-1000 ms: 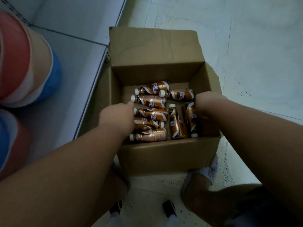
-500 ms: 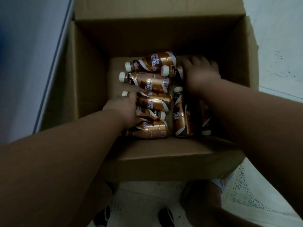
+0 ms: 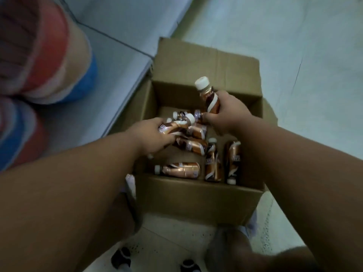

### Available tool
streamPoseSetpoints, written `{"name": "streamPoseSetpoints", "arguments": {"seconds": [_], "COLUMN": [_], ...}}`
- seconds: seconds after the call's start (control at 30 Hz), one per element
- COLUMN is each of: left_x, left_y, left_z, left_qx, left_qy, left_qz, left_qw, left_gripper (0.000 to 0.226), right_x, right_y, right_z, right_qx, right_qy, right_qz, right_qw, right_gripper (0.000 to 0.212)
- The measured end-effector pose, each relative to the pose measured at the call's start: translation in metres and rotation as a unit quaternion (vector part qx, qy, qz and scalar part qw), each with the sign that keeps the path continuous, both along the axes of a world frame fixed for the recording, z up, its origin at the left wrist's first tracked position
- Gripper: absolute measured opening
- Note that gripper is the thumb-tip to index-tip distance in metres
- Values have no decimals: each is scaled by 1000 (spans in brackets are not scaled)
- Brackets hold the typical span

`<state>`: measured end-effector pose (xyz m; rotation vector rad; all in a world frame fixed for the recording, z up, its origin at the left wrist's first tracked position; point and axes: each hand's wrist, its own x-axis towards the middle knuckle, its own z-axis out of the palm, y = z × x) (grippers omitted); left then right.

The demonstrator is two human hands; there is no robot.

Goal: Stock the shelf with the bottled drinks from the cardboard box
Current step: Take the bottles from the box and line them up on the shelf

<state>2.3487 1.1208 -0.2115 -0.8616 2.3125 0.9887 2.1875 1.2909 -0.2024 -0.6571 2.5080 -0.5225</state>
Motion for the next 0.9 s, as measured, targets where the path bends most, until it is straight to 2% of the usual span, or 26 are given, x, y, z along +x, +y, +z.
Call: {"name": "streamPoseSetpoints", "arguments": {"seconds": [0.07,0.13,0.27,0.37,0.43,0.47,0.53,0.63,0.7,0.8,0.9], "left_x": [18,40,101,151,194,213,251,289,300,301,292], "left_y": [-10,-19,-38,-53,-65,-71,-84,-106,-124,-159,-197], "left_z": [49,102,197,252,288,303,328,345,347,337,323], "left_qx": [40,76,216,297,298,275,201,80,-27,-205,-319], "left_qy": [73,148,310,382,442,465,497,524,514,453,405], "left_qz": [101,190,324,379,393,392,388,408,413,405,374], "left_qw": [991,968,867,789,749,745,750,743,752,767,771], "left_gripper": [41,48,41,58,57,58,56,35,32,36,33], "right_x": [18,41,104,158,202,222,257,296,311,313,300], "right_y": [-15,-33,-76,-106,-128,-138,-161,-199,-224,-266,-310], "right_z": [53,109,217,278,315,331,357,375,375,355,322], "right_qx": [-94,-160,-301,-368,-389,-401,-429,-449,-449,-433,-401], "right_qy": [-25,11,-30,-27,-17,-16,-28,-70,-80,-56,-23], "right_qz": [-37,-40,-35,-6,27,41,71,119,149,183,210], "right_qw": [995,986,953,929,921,915,900,883,877,881,891], "right_gripper": [37,30,34,36,49,50,40,26,23,26,30]}}
